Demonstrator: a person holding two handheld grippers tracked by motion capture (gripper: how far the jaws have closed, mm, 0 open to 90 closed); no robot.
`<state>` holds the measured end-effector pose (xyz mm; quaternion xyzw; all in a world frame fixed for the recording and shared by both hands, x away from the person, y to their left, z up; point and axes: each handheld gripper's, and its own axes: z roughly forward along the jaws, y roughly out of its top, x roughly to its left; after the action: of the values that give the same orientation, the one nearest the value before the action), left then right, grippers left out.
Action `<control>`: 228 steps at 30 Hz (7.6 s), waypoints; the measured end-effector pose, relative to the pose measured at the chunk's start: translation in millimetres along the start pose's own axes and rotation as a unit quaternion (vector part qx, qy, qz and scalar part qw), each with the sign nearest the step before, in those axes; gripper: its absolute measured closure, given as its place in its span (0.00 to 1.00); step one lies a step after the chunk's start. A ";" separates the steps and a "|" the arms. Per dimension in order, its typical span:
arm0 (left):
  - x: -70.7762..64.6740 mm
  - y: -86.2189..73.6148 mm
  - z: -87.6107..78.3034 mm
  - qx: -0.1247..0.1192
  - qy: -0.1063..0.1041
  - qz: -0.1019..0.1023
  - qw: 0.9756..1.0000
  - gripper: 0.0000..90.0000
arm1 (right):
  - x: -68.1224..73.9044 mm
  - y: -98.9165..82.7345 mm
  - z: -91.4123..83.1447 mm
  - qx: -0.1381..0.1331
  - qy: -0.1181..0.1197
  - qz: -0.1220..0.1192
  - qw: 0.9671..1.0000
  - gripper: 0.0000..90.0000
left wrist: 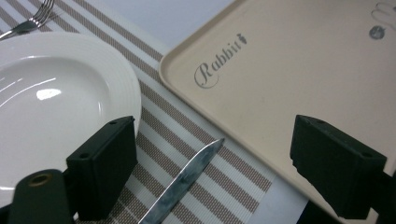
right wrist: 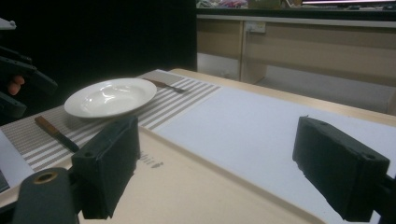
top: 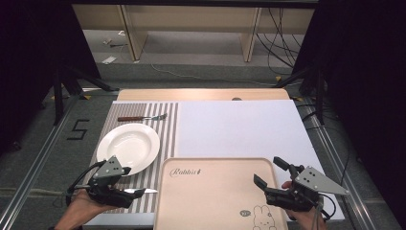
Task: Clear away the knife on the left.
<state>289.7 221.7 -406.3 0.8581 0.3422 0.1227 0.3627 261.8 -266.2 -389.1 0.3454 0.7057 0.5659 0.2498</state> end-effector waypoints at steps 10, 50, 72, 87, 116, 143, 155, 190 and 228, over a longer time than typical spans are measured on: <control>9.2 -6.5 -0.8 0.049 0.018 0.011 0.999 0.17 | 0.1 -0.1 0.5 -0.002 -0.001 0.000 1.000 0.18; 57.1 -37.9 22.3 0.216 0.023 0.008 0.976 0.31 | -0.3 -0.7 1.1 0.002 -0.001 0.000 1.000 0.18; 65.4 -37.4 38.6 0.266 0.003 0.033 0.963 0.53 | -0.4 -1.0 1.7 0.004 -0.003 0.000 1.000 0.18; 64.6 -33.5 39.8 0.282 -0.016 0.051 0.958 0.75 | 0.0 -0.8 1.4 0.004 0.000 -0.002 1.000 0.18; 48.3 -20.6 23.2 0.271 -0.022 0.046 0.961 0.85 | 0.0 -1.0 1.9 0.005 0.000 -0.002 1.000 0.18; 37.3 -1.7 9.8 0.154 -0.052 -0.045 0.986 0.85 | -1.4 -1.3 2.6 0.008 0.000 0.002 1.000 0.18; 13.0 14.5 17.7 0.127 -0.077 -0.049 0.988 0.85 | -1.6 -1.2 2.4 0.007 -0.001 0.002 1.000 0.18; -27.8 38.8 45.0 0.091 -0.107 -0.062 0.988 0.85 | -0.6 -1.2 2.5 0.006 -0.002 0.000 1.000 0.18; -76.3 38.1 108.6 0.178 -0.138 -0.064 0.972 0.85 | 0.0 -0.8 1.5 0.005 -0.001 -0.004 1.000 0.18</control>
<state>302.5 92.4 -453.2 0.8939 0.3589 -0.0834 0.2553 262.8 -265.4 -390.3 0.3441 0.7099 0.5609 0.2512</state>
